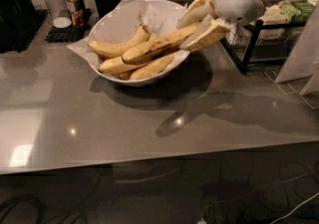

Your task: Pick banana from white bowl

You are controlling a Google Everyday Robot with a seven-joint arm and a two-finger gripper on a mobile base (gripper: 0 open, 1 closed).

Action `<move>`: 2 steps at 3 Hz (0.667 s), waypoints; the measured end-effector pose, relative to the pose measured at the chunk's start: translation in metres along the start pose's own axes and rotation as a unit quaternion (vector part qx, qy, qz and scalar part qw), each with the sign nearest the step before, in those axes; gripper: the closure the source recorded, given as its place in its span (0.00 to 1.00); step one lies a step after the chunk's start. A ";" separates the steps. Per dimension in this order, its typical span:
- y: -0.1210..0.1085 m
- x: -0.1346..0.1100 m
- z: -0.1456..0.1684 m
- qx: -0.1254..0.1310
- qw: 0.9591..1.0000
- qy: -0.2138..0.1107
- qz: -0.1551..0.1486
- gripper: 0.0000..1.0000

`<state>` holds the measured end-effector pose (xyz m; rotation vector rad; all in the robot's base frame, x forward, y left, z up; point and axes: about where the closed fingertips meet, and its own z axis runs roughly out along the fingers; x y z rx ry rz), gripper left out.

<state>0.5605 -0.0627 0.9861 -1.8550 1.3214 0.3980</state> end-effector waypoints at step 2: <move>0.063 -0.022 -0.026 0.052 0.998 -0.033 0.025 1.00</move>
Offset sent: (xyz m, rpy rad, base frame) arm -0.1066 -0.0291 0.0072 0.1581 -0.0356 -0.1271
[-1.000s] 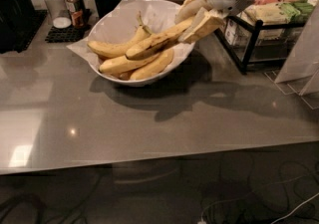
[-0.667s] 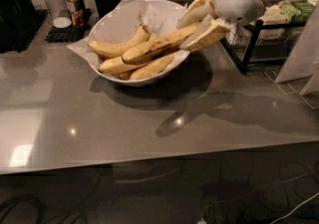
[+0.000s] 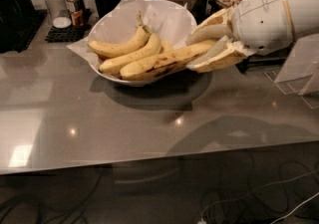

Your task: Pick banana from white bowl

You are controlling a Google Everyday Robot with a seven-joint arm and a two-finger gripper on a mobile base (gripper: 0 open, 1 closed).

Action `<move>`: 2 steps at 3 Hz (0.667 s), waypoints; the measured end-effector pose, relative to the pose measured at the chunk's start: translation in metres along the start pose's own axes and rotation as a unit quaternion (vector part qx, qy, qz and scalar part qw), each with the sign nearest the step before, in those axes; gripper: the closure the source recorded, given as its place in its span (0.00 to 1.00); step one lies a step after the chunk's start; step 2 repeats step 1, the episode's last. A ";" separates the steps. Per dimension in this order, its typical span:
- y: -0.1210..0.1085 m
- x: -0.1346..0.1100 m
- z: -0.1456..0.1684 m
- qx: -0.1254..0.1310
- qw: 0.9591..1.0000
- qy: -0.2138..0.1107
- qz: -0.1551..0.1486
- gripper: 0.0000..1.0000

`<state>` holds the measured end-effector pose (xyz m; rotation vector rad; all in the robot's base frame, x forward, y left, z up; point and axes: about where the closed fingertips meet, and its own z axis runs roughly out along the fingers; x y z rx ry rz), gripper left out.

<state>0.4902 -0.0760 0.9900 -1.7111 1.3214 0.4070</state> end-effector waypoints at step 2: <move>0.004 0.003 -0.003 0.002 1.000 0.002 0.006 1.00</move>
Offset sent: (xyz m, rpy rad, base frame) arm 0.0000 0.0000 0.0000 0.0000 0.0000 0.0000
